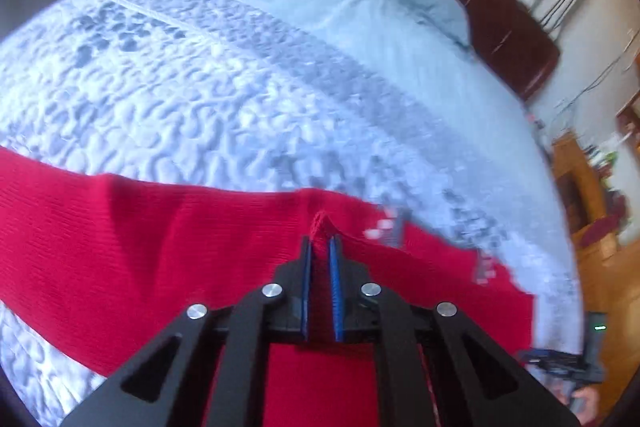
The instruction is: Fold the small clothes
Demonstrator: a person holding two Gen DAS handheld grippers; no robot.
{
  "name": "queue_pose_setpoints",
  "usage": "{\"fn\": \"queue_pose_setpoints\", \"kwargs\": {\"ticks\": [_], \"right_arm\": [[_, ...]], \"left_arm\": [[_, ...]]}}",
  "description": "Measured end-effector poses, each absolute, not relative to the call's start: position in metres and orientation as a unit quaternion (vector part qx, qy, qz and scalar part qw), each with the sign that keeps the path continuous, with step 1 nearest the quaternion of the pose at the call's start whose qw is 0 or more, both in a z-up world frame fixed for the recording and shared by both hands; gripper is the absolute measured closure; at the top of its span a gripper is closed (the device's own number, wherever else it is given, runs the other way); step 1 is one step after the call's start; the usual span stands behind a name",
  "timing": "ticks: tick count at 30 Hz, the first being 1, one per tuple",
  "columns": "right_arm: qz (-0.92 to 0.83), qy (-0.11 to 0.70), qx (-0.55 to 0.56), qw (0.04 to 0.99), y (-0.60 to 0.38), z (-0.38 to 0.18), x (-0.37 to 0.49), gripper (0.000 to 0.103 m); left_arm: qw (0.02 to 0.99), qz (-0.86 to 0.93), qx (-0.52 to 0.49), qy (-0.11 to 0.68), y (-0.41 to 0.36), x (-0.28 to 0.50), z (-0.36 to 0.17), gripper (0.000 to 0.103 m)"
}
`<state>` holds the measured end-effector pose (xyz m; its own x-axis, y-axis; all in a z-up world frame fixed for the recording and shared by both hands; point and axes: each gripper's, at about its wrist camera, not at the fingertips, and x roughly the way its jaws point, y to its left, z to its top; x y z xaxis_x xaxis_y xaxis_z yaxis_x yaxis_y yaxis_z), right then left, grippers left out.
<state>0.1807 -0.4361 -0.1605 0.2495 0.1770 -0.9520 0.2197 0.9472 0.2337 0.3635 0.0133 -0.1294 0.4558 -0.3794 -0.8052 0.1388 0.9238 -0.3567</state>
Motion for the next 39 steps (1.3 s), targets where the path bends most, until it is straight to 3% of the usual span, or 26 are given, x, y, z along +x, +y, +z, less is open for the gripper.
{"fn": "queue_pose_setpoints", "kwargs": {"ticks": [2,4,6,7,13,15,16,20,27,29,30,32,39], "right_arm": [[-0.011,0.612,0.16,0.775,-0.435,-0.159,0.181,0.063],[-0.009,0.612,0.155,0.775,-0.434,-0.155,0.177,0.063],[-0.006,0.612,0.152,0.776,-0.434,-0.152,0.175,0.062],[-0.005,0.613,0.152,0.775,-0.435,-0.151,0.173,0.062],[0.018,0.622,0.186,0.76,-0.434,-0.157,0.175,0.06],[0.015,0.626,0.189,0.756,-0.43,-0.159,0.18,0.073],[0.014,0.628,0.184,0.756,-0.429,-0.16,0.181,0.085],[0.002,0.633,0.164,0.757,-0.43,-0.154,0.18,0.092],[-0.018,0.645,0.166,0.746,-0.435,-0.166,0.179,0.089],[-0.033,0.638,0.155,0.754,-0.431,-0.155,0.176,0.071],[-0.047,0.631,0.137,0.762,-0.427,-0.146,0.171,0.069],[-0.065,0.613,0.106,0.78,-0.418,-0.127,0.162,0.068],[-0.02,0.605,0.07,0.793,-0.37,-0.106,0.163,0.07]], "left_arm": [[0.83,-0.138,-0.114,0.529,0.016,0.371,-0.148,0.093],[0.831,-0.134,-0.113,0.528,0.021,0.369,-0.152,0.084],[0.842,-0.124,-0.118,0.511,0.03,0.361,-0.141,0.064],[0.848,-0.12,-0.121,0.502,0.034,0.357,-0.136,0.06],[0.851,-0.171,-0.125,0.481,0.02,0.33,-0.106,0.059],[0.838,-0.198,-0.106,0.498,-0.004,0.324,-0.111,0.059],[0.829,-0.203,-0.093,0.514,-0.017,0.325,-0.118,0.059],[0.799,-0.17,-0.054,0.574,-0.038,0.337,-0.16,0.061],[0.789,-0.161,-0.048,0.591,-0.039,0.343,-0.163,0.064],[0.789,-0.164,-0.067,0.589,-0.031,0.337,-0.15,0.059],[0.79,-0.168,-0.081,0.584,-0.022,0.333,-0.141,0.05],[0.794,-0.163,-0.098,0.577,0.003,0.323,-0.124,0.041],[0.801,-0.012,-0.153,0.579,0.163,0.32,-0.108,0.041]]}}
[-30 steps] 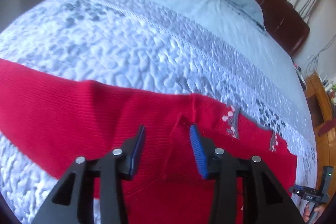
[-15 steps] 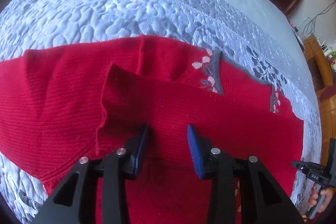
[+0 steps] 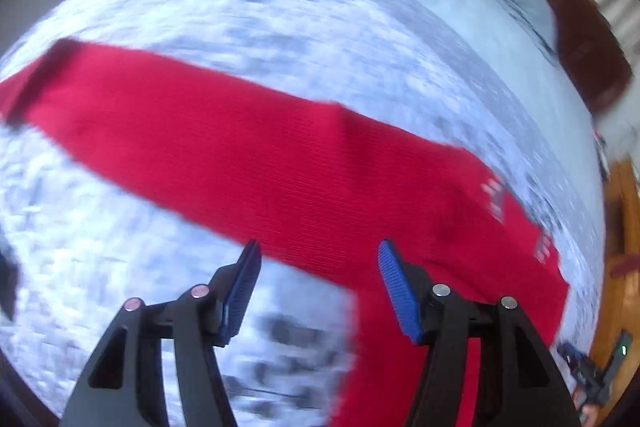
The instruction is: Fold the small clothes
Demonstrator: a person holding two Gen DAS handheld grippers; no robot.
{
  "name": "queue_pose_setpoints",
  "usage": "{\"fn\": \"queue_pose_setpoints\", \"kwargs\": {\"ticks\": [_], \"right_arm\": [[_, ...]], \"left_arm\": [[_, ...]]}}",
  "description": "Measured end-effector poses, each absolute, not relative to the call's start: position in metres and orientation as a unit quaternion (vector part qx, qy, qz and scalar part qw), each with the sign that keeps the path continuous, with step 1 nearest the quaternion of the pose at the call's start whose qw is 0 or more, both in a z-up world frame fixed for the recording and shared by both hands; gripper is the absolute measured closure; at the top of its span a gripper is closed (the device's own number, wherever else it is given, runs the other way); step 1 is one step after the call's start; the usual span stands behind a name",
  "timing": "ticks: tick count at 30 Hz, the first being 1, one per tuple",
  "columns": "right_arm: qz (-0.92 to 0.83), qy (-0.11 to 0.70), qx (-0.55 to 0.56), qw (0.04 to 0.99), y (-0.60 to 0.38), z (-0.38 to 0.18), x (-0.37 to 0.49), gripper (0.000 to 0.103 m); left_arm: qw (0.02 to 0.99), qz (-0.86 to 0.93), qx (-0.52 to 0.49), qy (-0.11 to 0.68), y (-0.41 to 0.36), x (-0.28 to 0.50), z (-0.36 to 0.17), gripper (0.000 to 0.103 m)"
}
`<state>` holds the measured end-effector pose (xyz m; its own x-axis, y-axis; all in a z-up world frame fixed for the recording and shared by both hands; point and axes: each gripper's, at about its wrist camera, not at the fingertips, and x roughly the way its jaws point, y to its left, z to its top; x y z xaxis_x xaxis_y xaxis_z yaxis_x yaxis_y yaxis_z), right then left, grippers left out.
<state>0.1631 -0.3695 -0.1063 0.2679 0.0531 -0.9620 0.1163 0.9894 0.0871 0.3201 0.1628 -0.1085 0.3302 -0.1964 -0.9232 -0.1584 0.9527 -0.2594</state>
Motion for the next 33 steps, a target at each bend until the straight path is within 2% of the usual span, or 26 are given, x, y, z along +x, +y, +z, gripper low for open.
{"fn": "queue_pose_setpoints", "kwargs": {"ticks": [6,13,15,19,26,28,30,31,32,33], "right_arm": [[-0.007,0.624,0.064,0.779,-0.345,-0.12,0.185,0.069],[-0.017,0.645,0.054,0.762,-0.332,-0.141,0.194,0.067],[-0.02,0.65,0.055,0.757,-0.33,-0.146,0.196,0.067],[-0.024,0.653,0.053,0.755,-0.322,-0.151,0.203,0.059],[-0.024,0.656,0.044,0.753,-0.304,-0.154,0.215,0.054],[-0.024,0.657,0.048,0.752,-0.303,-0.155,0.218,0.054],[-0.022,0.658,0.059,0.751,-0.305,-0.156,0.22,0.054],[-0.021,0.658,0.064,0.75,-0.306,-0.157,0.221,0.054],[-0.02,0.657,0.067,0.75,-0.308,-0.157,0.222,0.054],[-0.018,0.657,0.069,0.751,-0.308,-0.157,0.222,0.054]], "left_arm": [[0.78,0.089,-0.231,0.574,0.3,0.332,-0.116,0.042],[0.805,0.158,-0.196,0.536,0.4,0.341,-0.1,0.043],[0.81,0.159,-0.189,0.532,0.414,0.345,-0.093,0.043],[0.81,0.144,-0.177,0.54,0.427,0.363,-0.09,0.043],[0.814,0.128,-0.118,0.554,0.411,0.393,-0.103,0.043],[0.808,0.136,-0.105,0.564,0.41,0.4,-0.111,0.053],[0.801,0.15,-0.094,0.572,0.414,0.405,-0.116,0.078],[0.801,0.152,-0.096,0.572,0.416,0.406,-0.116,0.084],[0.799,0.151,-0.108,0.572,0.421,0.406,-0.115,0.095],[0.796,0.148,-0.125,0.573,0.426,0.406,-0.113,0.099]]}}
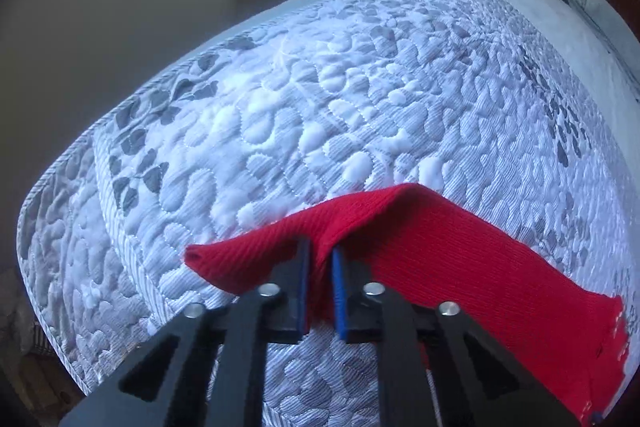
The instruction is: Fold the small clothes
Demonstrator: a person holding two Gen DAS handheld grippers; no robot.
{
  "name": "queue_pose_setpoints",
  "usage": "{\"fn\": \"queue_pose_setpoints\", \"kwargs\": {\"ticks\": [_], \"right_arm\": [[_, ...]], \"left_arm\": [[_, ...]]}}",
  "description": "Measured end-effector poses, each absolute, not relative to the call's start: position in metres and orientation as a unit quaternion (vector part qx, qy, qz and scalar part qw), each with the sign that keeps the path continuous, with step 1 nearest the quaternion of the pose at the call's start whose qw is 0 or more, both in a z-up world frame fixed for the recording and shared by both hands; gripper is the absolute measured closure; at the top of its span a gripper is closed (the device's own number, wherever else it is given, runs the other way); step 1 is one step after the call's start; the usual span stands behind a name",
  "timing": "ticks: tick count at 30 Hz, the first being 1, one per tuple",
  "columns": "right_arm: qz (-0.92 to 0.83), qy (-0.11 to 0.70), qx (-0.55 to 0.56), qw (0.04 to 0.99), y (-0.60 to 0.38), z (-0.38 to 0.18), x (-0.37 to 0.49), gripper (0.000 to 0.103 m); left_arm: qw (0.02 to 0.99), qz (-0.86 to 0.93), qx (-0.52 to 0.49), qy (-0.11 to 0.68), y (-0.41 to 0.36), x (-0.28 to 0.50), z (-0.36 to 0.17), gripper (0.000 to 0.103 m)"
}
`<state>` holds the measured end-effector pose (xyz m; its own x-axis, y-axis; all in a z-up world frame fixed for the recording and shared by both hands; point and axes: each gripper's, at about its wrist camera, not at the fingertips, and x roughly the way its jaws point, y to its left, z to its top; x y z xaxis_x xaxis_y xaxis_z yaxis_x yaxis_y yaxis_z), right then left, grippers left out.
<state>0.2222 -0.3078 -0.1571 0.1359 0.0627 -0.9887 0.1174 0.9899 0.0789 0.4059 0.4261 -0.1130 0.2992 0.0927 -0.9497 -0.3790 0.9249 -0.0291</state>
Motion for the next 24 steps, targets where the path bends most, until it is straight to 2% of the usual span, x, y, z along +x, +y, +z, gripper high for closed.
{"fn": "queue_pose_setpoints", "kwargs": {"ticks": [6,12,17,24], "right_arm": [[-0.013,0.653,0.08,0.753,-0.316,-0.16,0.212,0.054],[-0.001,0.648,0.115,0.753,-0.33,-0.161,0.2,0.055],[0.014,0.638,0.124,0.76,-0.328,-0.15,0.189,0.055],[0.024,0.628,0.123,0.768,-0.332,-0.138,0.174,0.055]], "left_arm": [[0.798,0.119,-0.168,0.566,0.422,0.394,-0.085,0.1],[0.795,-0.001,-0.207,0.571,0.344,0.371,-0.035,0.1],[0.788,-0.118,-0.181,0.577,0.225,0.362,-0.004,0.1],[0.733,-0.277,-0.15,0.603,0.039,0.34,-0.012,0.1]]}}
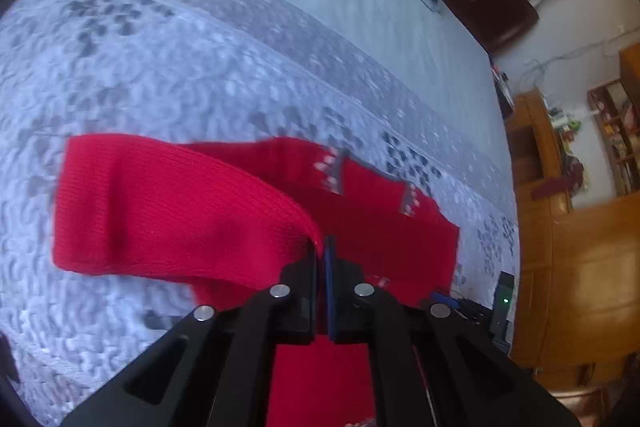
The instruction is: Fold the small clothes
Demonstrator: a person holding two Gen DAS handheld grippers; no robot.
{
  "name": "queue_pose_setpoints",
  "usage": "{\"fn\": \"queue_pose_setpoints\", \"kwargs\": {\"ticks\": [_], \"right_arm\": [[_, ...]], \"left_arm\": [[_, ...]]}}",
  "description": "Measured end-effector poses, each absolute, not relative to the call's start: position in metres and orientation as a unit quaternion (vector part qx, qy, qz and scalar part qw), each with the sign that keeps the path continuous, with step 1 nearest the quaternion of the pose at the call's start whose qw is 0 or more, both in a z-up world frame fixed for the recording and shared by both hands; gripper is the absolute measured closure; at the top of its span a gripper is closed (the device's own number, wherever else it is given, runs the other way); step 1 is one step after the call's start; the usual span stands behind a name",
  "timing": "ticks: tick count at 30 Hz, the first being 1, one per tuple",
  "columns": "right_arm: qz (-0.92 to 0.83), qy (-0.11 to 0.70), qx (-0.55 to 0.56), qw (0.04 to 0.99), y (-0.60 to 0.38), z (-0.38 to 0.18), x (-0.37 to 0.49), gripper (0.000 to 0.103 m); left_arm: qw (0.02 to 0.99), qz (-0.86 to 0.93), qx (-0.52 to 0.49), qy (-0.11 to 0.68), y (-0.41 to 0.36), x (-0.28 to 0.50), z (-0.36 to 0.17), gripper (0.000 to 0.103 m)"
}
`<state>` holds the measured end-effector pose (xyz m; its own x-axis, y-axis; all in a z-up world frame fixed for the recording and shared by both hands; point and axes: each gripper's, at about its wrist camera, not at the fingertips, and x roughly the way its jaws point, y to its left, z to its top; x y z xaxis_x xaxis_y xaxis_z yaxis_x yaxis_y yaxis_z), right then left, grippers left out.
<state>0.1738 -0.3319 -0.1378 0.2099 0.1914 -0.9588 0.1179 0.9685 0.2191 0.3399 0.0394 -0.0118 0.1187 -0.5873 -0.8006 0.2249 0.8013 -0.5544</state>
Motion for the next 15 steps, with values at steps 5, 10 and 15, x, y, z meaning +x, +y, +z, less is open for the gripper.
{"fn": "queue_pose_setpoints", "kwargs": {"ticks": [5,10,15], "right_arm": [[0.024,0.627,0.118,0.769,-0.337,-0.14,0.167,0.056],[0.026,0.627,0.118,0.77,-0.339,-0.139,0.163,0.055],[0.03,0.623,0.102,0.775,-0.334,-0.131,0.172,0.049]], "left_arm": [[0.687,-0.344,-0.126,0.628,-0.069,0.324,-0.044,0.1],[0.677,-0.323,-0.042,0.66,-0.125,0.324,-0.104,0.093],[0.702,-0.323,-0.077,0.63,-0.09,0.316,-0.091,0.04]]}}
